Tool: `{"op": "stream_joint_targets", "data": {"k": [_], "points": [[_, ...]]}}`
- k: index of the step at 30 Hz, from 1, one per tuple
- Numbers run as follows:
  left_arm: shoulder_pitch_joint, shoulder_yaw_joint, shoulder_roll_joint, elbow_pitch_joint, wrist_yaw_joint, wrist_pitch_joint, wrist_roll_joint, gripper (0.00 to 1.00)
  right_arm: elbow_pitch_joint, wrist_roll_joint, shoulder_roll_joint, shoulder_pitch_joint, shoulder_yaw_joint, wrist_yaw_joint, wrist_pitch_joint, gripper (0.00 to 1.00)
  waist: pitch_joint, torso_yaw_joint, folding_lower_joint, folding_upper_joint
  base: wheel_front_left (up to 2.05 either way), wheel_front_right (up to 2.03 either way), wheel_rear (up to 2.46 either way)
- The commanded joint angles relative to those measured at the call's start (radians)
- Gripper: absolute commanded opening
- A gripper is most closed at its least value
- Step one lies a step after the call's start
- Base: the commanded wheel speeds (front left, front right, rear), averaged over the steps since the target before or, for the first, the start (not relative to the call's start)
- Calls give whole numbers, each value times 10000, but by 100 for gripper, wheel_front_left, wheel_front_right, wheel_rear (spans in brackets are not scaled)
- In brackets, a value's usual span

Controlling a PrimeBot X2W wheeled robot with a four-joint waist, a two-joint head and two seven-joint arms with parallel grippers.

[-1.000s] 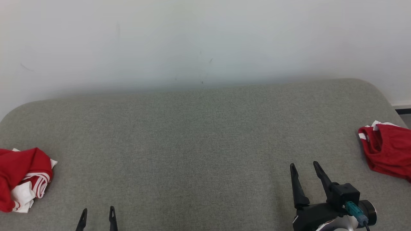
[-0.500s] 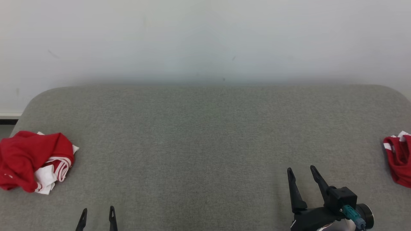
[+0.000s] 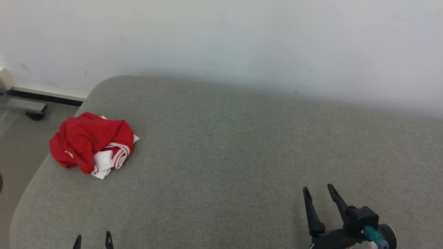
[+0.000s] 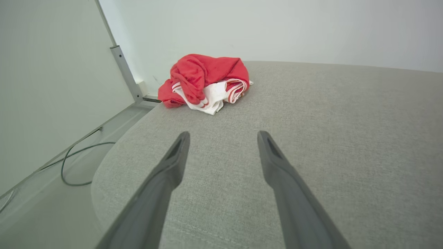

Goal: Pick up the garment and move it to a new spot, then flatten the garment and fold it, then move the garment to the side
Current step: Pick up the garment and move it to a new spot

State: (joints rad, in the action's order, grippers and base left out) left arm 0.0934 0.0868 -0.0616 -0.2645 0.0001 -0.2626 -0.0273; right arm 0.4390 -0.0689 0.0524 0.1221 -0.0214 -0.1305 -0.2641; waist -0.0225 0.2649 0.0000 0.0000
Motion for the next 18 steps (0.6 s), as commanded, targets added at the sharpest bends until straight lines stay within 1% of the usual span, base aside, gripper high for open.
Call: {"op": "stream_joint_targets", "data": {"k": [1,12,18], "points": [[121,64,-28,31,26,-32,82,100,23,-72,-30,-123,-59,-1,6,100,-99,780,0,0,0,0,0],[287,192,-9,92,53,-32,137,100,-19,-250,-30,-202,-174,-2,6,100,-37,2270,0,0,0,0,0],[367,424,38,284,249,-32,-57,100,66,-168,-24,114,-432,-1,6,100,226,2520,0,0,0,0,0]]}}
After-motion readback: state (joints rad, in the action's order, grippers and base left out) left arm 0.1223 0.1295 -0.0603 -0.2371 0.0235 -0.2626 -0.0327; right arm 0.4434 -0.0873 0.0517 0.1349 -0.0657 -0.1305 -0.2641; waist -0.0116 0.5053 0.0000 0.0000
